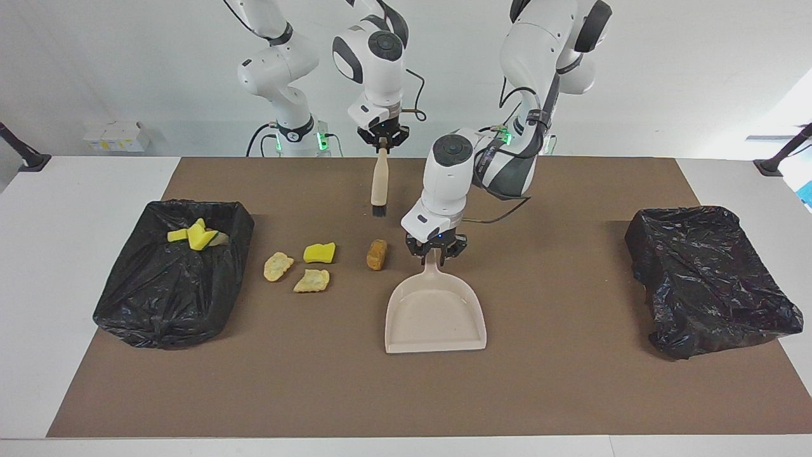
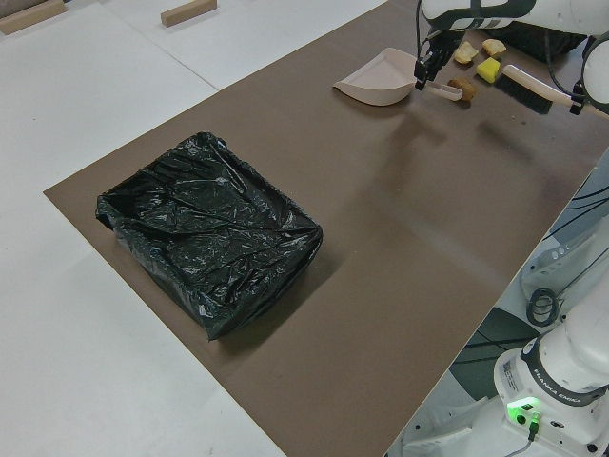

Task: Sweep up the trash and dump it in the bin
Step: 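Lift the brush with the right gripper while the left gripper tilts the dustpan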

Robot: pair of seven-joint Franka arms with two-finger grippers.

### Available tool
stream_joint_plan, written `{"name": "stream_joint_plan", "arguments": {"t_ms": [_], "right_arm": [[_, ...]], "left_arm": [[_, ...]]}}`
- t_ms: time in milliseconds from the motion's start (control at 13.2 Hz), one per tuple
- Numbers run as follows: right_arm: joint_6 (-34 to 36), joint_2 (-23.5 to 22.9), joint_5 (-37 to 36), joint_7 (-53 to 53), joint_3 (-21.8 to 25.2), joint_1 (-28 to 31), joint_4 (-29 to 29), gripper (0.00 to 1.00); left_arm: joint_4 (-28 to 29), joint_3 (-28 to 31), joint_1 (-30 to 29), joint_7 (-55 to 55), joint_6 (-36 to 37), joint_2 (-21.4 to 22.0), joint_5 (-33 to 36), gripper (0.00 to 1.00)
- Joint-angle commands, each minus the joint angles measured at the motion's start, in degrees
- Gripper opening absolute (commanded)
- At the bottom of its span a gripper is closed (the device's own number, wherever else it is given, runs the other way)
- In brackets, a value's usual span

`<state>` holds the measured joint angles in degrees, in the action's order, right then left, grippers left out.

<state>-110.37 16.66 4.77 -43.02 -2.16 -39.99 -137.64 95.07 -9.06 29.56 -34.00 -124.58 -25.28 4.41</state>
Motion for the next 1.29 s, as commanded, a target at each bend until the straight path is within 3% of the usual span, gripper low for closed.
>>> {"name": "stream_joint_plan", "arguments": {"t_ms": [0, 227, 303, 379, 909, 985, 1061, 1136, 1212], "right_arm": [[0.8, 0.6, -2.0, 4.9, -0.4, 6.7, -0.5, 0.0], [0.5, -0.4, -5.3, 7.4, -0.5, 10.9, -0.4, 0.0], [0.0, -1.0, -5.3, 8.5, -0.5, 11.6, 0.0, 0.0], [-0.1, -1.7, -5.3, 9.4, -0.5, 12.6, 0.8, 0.0], [-1.6, -4.0, -6.8, 16.5, -0.5, 18.5, 2.0, 0.0], [-1.9, -4.4, -6.8, 16.9, -0.5, 19.0, 2.2, 0.0], [-2.0, -4.7, -6.8, 17.3, -0.5, 19.2, 2.5, 0.0], [-1.9, -4.8, -6.8, 18.1, -0.5, 19.9, 2.7, 0.0], [-2.0, -5.1, -6.9, 18.7, -0.5, 20.4, 3.0, 0.0]], "left_arm": [[0.8, 0.3, 0.6, -0.6, 2.1, 1.2, 1.5, 0.14], [0.6, 0.3, 0.4, -0.5, 3.5, 2.1, 1.4, 0.14], [0.7, 0.3, 0.2, -0.5, 4.0, 2.3, 1.4, 0.31], [0.8, 0.2, 0.1, -0.3, 3.8, 2.6, 1.3, 0.56], [3.6, -0.3, 0.2, -0.2, 3.0, 3.0, 0.5, 0.58], [3.7, -0.3, 0.3, -0.3, 3.0, 3.0, 0.5, 0.57], [3.7, -0.3, 0.3, -0.4, 3.0, 2.9, 0.5, 0.44], [3.5, -0.3, 0.4, -0.4, 3.0, 2.9, 0.5, 0.26], [3.5, -0.3, 0.4, -0.3, 3.2, 2.9, 0.5, 0.0]]}}
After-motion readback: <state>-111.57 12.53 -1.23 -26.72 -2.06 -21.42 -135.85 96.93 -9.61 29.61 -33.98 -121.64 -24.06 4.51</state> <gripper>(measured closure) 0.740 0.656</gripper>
